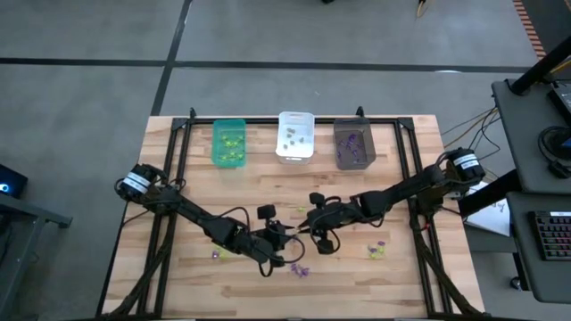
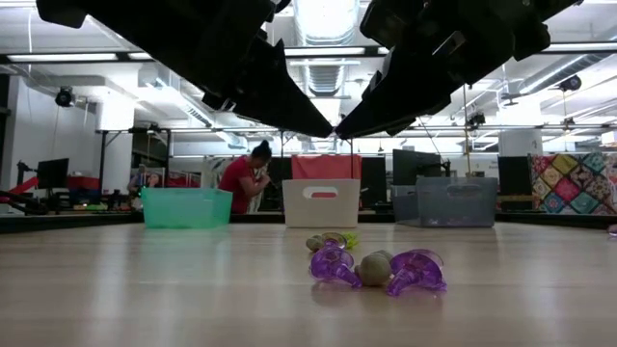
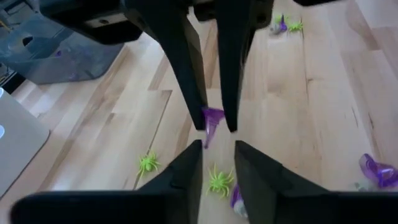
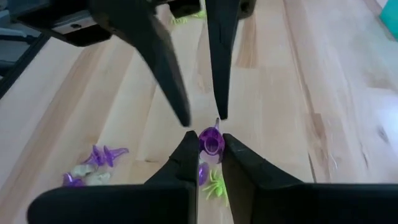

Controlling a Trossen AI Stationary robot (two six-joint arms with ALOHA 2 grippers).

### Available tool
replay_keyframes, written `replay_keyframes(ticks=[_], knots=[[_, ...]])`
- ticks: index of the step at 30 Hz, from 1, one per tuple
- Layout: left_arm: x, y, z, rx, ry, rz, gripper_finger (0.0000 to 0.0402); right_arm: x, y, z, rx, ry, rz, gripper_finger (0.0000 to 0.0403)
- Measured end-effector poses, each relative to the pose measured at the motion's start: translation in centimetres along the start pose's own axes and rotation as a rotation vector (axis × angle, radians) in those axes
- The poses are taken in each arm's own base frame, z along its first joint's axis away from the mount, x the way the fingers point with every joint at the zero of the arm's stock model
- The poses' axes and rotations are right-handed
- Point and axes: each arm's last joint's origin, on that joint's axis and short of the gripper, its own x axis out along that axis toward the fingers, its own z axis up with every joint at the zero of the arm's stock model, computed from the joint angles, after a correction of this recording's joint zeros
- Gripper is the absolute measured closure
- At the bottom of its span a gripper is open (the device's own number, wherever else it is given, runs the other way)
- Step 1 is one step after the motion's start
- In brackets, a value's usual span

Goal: Sort Halloween decoration
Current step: Put the purple witch hat toy into the gray bin

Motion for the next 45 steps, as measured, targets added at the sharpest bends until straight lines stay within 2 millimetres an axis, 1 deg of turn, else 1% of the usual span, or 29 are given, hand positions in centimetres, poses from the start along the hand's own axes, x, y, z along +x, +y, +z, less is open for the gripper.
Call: replay_keyframes(ticks=[3,6,11,14,18,20,22,24,26,31,34,36,38,42,45], knots=[[0.0,0.0,-0.1,0.005,0.011,0.001,0.0291,-0.3,-0.6,-0.1,0.025,0.033,-0.017,0.037],[0.0,0.0,-0.2,0.007,0.013,0.001,0.0262,-1.0,-1.5,0.4,0.047,0.118,-0.05,0.037],[0.0,0.1,-0.2,0.007,0.014,0.004,0.0231,-2.9,-4.3,2.8,0.099,0.315,-0.148,0.037],[0.0,0.1,-0.2,0.006,0.014,0.004,0.0225,-4.5,-6.6,4.6,0.106,0.43,-0.249,0.037],[0.0,0.1,-0.2,0.001,0.014,0.004,0.0223,-7.3,-10.4,6.9,0.128,0.525,-0.425,0.0369],[0.0,0.1,-0.2,-0.003,0.014,0.004,0.0223,-8.9,-12.5,7.6,0.17,0.567,-0.497,0.0369],[0.0,0.1,-0.2,-0.007,0.015,0.004,0.0223,-10.3,-14.9,7.7,0.236,0.593,-0.547,0.0369],[0.0,0.1,-0.2,-0.007,0.015,0.004,0.0223,-11.7,-17.4,7.0,0.32,0.626,-0.584,0.0369],[0.1,0.1,-0.2,-0.006,0.016,0.005,0.0223,-12.9,-20.0,5.9,0.417,0.638,-0.603,0.0369],[0.2,0.1,-0.3,-0.006,0.019,0.009,0.0223,-15.4,-25.5,1.5,0.676,0.673,-0.631,0.0369],[0.4,0.4,-0.3,-0.01,0.021,0.017,0.0223,-16.2,-27.9,-1.0,0.784,0.677,-0.662,0.0369],[0.5,0.6,-0.2,-0.014,0.022,0.023,0.0223,-16.3,-29.1,-2.3,0.822,0.697,-0.669,0.0369],[0.6,0.7,-0.2,-0.016,0.022,0.027,0.0223,-16.2,-30.0,-3.2,0.84,0.711,-0.673,0.0369],[0.7,0.9,-0.2,-0.018,0.023,0.031,0.0223,-15.3,-31.0,-4.3,0.84,0.735,-0.666,0.0369],[0.8,1.0,-0.1,-0.014,0.024,0.034,0.0223,-14.8,-31.4,-4.6,0.831,0.747,-0.672,0.0367]])
